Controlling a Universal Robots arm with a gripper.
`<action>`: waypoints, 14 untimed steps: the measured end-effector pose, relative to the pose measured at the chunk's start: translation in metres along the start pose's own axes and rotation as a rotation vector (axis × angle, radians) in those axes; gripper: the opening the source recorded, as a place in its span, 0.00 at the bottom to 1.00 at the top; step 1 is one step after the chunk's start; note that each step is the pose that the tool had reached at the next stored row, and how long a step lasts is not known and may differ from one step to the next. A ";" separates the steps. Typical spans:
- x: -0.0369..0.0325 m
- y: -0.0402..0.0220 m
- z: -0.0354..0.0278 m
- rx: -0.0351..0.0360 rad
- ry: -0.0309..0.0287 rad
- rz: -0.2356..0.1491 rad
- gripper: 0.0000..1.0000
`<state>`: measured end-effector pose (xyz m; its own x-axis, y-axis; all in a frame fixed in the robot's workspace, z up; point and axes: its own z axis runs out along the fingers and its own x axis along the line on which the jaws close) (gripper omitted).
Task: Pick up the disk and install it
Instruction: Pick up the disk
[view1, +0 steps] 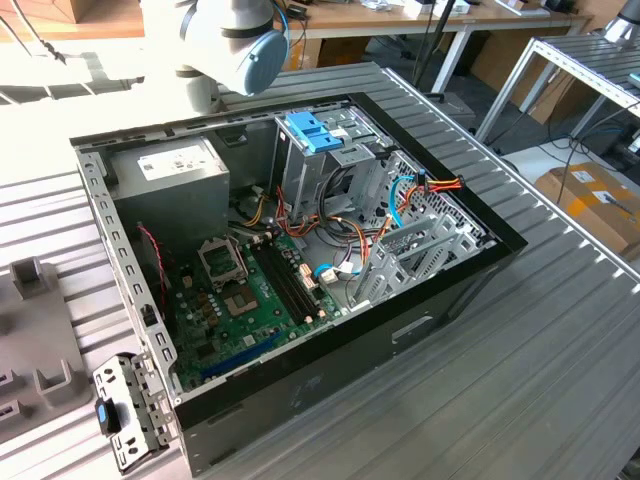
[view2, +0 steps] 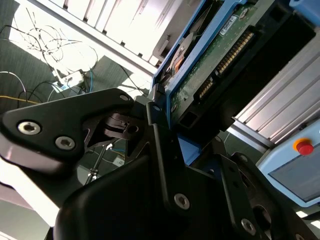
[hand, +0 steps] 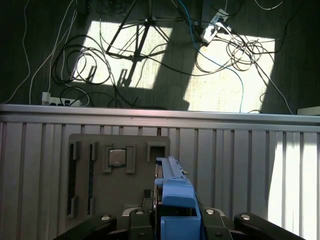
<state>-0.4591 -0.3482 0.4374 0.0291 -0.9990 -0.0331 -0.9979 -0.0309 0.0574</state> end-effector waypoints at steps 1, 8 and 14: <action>0.0000 0.0000 -0.0001 0.0000 0.0000 0.000 0.37; -0.0001 0.0001 -0.0022 0.0000 -0.0003 0.000 0.37; -0.0001 0.0002 -0.0037 0.0000 -0.0004 0.000 0.37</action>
<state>-0.4592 -0.3481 0.4411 0.0290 -0.9990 -0.0335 -0.9979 -0.0309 0.0574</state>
